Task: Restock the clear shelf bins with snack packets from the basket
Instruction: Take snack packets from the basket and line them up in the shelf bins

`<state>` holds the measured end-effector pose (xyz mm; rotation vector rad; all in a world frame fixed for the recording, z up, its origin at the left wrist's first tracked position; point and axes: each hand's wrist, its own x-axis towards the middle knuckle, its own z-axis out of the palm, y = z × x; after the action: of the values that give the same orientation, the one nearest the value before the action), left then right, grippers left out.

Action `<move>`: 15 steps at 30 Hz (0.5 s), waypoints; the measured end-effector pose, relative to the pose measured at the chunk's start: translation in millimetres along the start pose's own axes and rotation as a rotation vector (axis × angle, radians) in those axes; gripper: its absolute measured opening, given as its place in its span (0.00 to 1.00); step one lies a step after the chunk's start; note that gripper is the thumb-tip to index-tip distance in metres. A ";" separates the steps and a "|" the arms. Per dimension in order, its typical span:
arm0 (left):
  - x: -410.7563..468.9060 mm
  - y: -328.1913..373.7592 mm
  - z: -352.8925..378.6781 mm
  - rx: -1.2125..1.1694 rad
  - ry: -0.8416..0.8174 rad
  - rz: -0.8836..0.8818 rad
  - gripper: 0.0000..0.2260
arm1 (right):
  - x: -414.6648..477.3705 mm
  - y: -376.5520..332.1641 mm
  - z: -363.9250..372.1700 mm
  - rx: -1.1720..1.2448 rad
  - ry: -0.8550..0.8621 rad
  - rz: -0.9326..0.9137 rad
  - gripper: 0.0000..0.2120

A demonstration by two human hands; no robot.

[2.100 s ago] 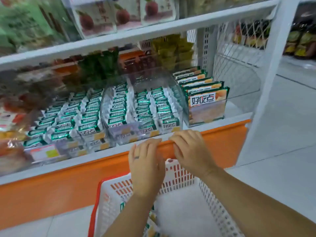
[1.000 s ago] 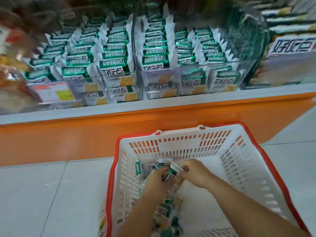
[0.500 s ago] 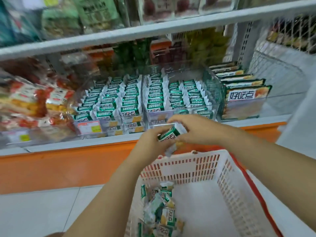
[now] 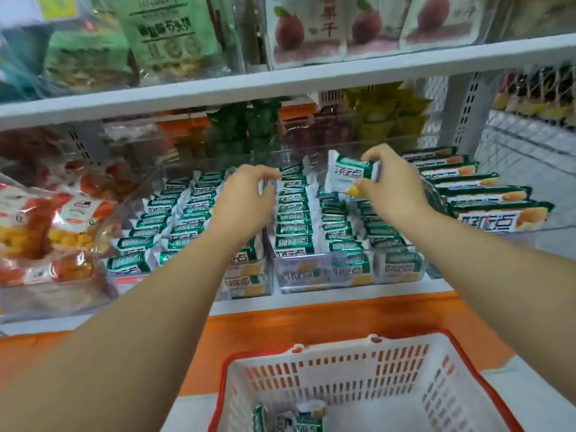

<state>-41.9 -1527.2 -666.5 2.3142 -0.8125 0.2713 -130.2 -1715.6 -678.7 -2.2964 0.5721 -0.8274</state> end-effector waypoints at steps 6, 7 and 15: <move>66.1 -33.4 27.8 0.015 -0.121 -0.096 0.17 | 76.3 30.1 50.5 -0.154 -0.001 0.058 0.09; 71.7 -37.1 32.4 -0.022 -0.122 -0.123 0.16 | 88.1 34.9 58.4 -0.210 -0.024 0.053 0.07; 87.9 -59.0 51.3 -0.160 -0.004 -0.155 0.13 | 135.0 59.6 106.4 -0.279 -0.223 0.007 0.16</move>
<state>62.5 -1568.2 -702.1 2.2128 -0.6291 0.1289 27.2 -1792.1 -728.5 -2.5945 0.6259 -0.5033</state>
